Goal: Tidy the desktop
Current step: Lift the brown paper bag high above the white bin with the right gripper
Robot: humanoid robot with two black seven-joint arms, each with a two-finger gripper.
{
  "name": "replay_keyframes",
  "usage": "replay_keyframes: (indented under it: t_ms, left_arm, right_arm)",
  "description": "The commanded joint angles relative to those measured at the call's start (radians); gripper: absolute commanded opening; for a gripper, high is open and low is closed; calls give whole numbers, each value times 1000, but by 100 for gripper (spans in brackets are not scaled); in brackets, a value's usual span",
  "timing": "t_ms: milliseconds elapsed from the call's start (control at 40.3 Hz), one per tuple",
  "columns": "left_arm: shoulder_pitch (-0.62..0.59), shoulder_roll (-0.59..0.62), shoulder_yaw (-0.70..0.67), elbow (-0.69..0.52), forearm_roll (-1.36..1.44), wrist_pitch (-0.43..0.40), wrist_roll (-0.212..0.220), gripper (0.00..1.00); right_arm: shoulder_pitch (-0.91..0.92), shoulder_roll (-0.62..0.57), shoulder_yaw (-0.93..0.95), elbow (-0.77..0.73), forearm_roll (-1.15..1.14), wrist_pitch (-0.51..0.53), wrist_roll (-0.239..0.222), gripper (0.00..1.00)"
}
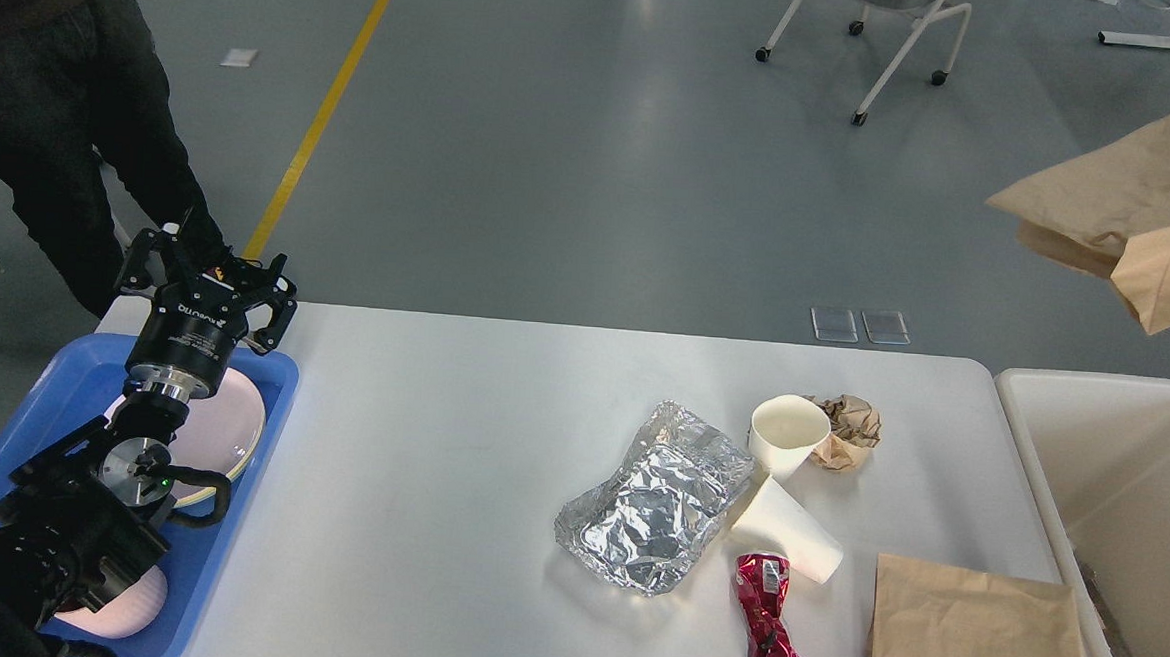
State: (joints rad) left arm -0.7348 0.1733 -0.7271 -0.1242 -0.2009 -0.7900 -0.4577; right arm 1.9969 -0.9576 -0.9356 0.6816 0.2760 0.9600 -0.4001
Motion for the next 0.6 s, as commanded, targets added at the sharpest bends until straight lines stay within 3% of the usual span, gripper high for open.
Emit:
replay_keyframes:
  t_ms: [0, 571]
  left_arm:
    - [0, 0, 0, 0, 0, 0, 1, 96]
    - [0, 0, 0, 0, 0, 0, -1, 96]
  right_arm:
    - [30, -10, 1, -5, 0, 0, -14, 0]
    - [31, -21, 6, -86, -67, 0, -14, 0]
